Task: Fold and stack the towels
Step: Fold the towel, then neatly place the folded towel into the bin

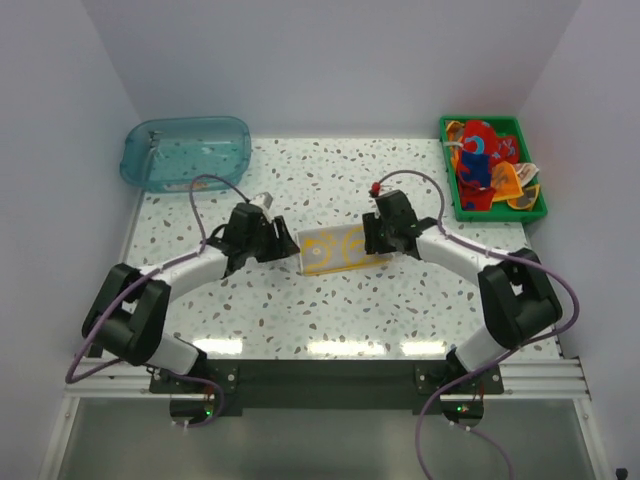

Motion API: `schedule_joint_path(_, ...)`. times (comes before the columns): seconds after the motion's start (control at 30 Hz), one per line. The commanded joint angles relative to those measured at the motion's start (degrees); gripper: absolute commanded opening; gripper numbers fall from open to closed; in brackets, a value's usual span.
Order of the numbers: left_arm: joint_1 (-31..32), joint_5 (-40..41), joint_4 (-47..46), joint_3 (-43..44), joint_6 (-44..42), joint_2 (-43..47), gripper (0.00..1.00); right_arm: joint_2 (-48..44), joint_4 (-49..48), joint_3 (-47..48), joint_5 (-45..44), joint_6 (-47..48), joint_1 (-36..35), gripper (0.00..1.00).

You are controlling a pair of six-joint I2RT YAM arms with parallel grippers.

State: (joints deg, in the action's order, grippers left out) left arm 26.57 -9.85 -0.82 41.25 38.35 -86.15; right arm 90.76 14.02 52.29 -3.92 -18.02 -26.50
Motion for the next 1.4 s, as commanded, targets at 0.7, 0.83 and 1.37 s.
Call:
schedule_joint_path(0.7, -24.6, -6.5, 6.8, -4.3, -6.4, 8.5, 0.84, 19.4, 6.1, 25.2, -11.1, 7.7, -30.2, 0.5)
schedule_joint_path(0.83, -24.6, -6.7, 6.8, -4.5, -6.4, 8.7, 0.84, 22.5, 6.4, 26.6, -13.0, 6.5, -31.0, 0.5)
schedule_joint_path(1.37, -24.5, -10.5, 6.2, -4.4, -6.9, 6.5, 0.85, 29.3, 8.7, 26.5, -24.1, 3.4, -31.2, 0.15)
